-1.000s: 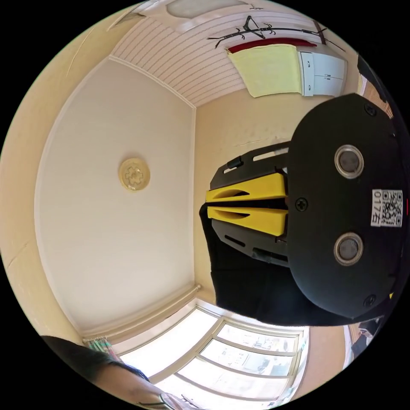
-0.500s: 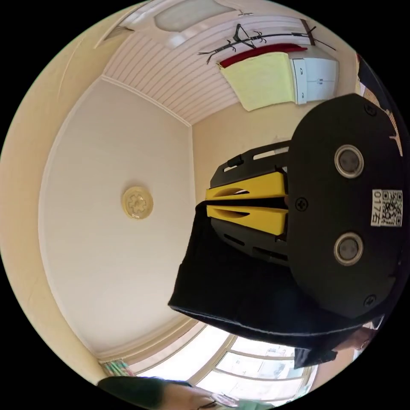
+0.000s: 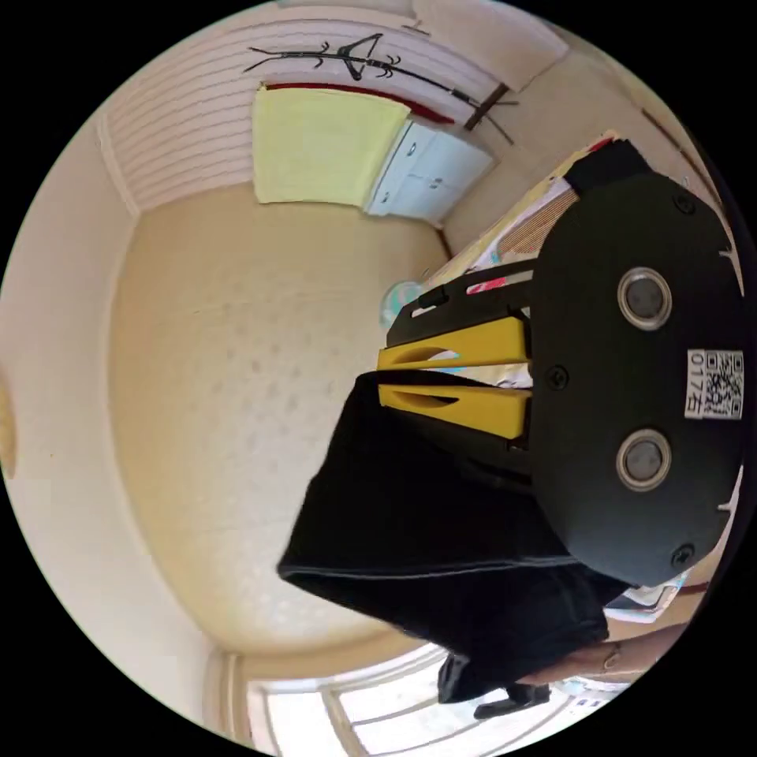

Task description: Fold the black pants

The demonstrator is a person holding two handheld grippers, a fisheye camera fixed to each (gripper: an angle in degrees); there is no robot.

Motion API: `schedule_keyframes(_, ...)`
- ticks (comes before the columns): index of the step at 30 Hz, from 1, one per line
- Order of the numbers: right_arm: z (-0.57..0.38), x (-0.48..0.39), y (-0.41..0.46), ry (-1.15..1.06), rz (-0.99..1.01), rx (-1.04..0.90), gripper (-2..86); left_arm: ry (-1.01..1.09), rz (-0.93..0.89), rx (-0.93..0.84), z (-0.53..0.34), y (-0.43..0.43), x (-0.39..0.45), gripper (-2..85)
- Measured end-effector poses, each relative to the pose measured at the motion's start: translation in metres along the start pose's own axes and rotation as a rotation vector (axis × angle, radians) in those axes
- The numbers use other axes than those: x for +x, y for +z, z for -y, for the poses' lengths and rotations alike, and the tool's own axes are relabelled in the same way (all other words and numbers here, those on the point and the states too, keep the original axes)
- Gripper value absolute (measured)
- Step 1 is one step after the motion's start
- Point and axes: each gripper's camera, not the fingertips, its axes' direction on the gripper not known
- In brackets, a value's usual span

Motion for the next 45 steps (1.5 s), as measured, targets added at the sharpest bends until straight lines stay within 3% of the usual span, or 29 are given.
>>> schedule_keyframes(2, 0.005, 0.009, 0.156, -0.051, -0.116, -0.466, 3.0, -0.134, 0.101, -0.09, 0.015, 0.048, -0.092, 5.9)
schedule_keyframes(4, -0.025, 0.026, 0.215, -0.064, -0.13, -0.586, 3.1, -0.16, 0.303, -0.272, -0.017, 0.085, -0.186, 6.0)
schedule_keyframes(6, -0.073, 0.042, 0.265, -0.109, 0.0, -0.701, 3.3, -0.147, 0.399, -0.381, -0.075, 0.097, -0.248, 6.3)
schedule_keyframes(8, -0.166, 0.07, 0.329, -0.176, 0.116, -0.937, 4.1, -0.15, 0.442, -0.518, -0.152, 0.107, -0.31, 6.4)
schedule_keyframes(12, -0.315, 0.136, 0.377, -0.129, 0.016, -1.327, 6.9, -0.285, 0.565, -0.927, -0.349, 0.106, -0.454, 7.3)
schedule_keyframes(14, -0.372, 0.168, 0.373, -0.071, 0.096, -1.453, 8.4, -0.315, 0.607, -1.057, -0.408, 0.092, -0.499, 7.8)
schedule_keyframes(16, -0.393, 0.182, 0.366, -0.06, 0.137, -1.495, 9.5, -0.356, 0.662, -1.182, -0.456, 0.068, -0.551, 8.4)
schedule_keyframes(22, -0.383, 0.197, 0.342, -0.199, 0.108, -1.449, 9.5, -0.473, 0.718, -1.209, -0.468, 0.012, -0.644, 9.6)
schedule_keyframes(24, -0.367, 0.2, 0.333, -0.245, 0.055, -1.415, 7.4, -0.444, 0.718, -1.228, -0.465, 0.007, -0.662, 10.4)
schedule_keyframes(27, -0.352, 0.202, 0.313, -0.332, 0.133, -1.487, 4.5, -0.432, 0.619, -1.288, -0.475, 0.007, -0.684, 12.3)
schedule_keyframes(30, -0.329, 0.221, 0.269, -0.414, 0.196, -1.403, 3.4, -0.362, 0.734, -1.278, -0.47, -0.001, -0.683, 11.5)
schedule_keyframes(32, -0.31, 0.269, 0.235, -0.32, 0.149, -1.358, 3.1, -0.331, 0.779, -1.267, -0.463, -0.006, -0.678, 7.1)
schedule_keyframes(34, -0.295, 0.316, 0.213, -0.196, 0.056, -1.314, 3.0, -0.376, 0.644, -1.267, -0.464, -0.013, -0.674, 1.3)
schedule_keyframes(38, -0.254, 0.4, 0.186, 0.07, 0.026, -1.288, 2.9, -0.44, 0.495, -1.304, -0.484, -0.02, -0.65, -0.3)
schedule_keyframes(40, -0.236, 0.412, 0.181, 0.017, -0.032, -1.295, 2.9, -0.483, 0.37, -1.342, -0.507, -0.022, -0.621, -0.5)
schedule_keyframes(45, -0.186, 0.421, 0.16, -0.229, -0.2, -1.284, 2.9, -0.507, 0.254, -1.484, -0.535, -0.032, -0.562, 0.1)
